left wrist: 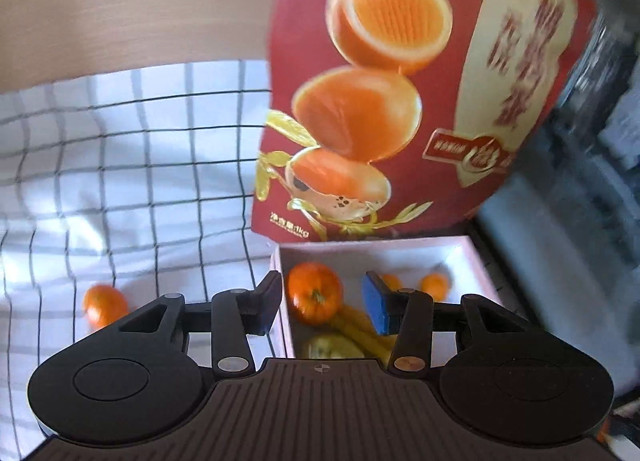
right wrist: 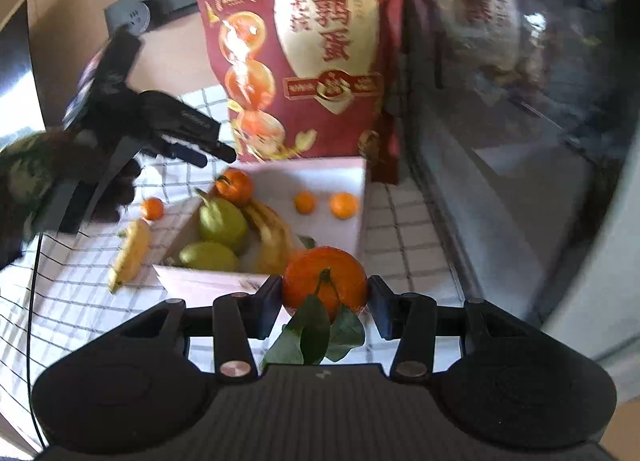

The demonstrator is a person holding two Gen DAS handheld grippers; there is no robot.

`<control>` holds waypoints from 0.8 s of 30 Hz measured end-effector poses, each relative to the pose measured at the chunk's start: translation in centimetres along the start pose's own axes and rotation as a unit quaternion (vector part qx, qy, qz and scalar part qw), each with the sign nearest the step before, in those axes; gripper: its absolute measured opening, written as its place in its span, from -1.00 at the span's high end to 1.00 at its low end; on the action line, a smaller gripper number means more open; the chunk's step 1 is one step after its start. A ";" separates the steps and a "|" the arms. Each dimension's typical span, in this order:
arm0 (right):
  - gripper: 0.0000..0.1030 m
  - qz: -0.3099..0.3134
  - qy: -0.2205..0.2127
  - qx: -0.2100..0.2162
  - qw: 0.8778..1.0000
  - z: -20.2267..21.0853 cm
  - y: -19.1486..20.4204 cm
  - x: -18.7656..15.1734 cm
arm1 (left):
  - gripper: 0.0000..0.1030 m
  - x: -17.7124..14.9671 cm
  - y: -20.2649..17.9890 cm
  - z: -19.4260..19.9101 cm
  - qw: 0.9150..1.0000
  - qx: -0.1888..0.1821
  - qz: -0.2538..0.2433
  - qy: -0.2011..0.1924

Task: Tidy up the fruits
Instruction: 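Lower the tangerine into the pink box and open the left tool while the right tool carries its tangerine, then lower the leafy tangerine into the pink box and open the right tool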

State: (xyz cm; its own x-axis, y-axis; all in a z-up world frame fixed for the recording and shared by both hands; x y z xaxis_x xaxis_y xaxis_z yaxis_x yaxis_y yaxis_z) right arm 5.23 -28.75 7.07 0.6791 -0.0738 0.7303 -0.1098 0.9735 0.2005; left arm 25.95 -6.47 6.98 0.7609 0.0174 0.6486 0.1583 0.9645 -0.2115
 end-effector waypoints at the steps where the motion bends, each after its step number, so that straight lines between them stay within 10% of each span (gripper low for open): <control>1: 0.11 0.001 -0.001 0.006 1.000 -0.4 0.5 0.5 | 0.04 -0.8 0.4 1.3 1.000 -0.005 0.011 -0.007; 13: 0.11 -0.101 0.085 0.066 0.989 -11.5 4.3 4.9 | 0.04 -15.4 8.5 10.8 0.993 0.030 0.111 0.021; 24: 0.03 -0.143 0.112 0.069 0.981 -13.0 4.1 4.6 | 0.04 -16.2 12.7 11.6 0.988 0.026 0.154 0.005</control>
State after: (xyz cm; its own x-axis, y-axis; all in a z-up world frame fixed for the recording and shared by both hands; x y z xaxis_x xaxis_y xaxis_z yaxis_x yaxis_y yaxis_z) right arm 17.31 -22.25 2.77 0.8375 -0.2749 0.4723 0.0212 0.8799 0.4746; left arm 8.36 8.55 2.26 0.7747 0.3093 0.5515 -0.1142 0.9263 -0.3591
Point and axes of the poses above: each gripper's, at about its wrist camera, not at the fingertips, and z roughly against the way its jaws point, y to its left, x to its top, the point moved 5 cm from there along -z, roughly the way its jaws point
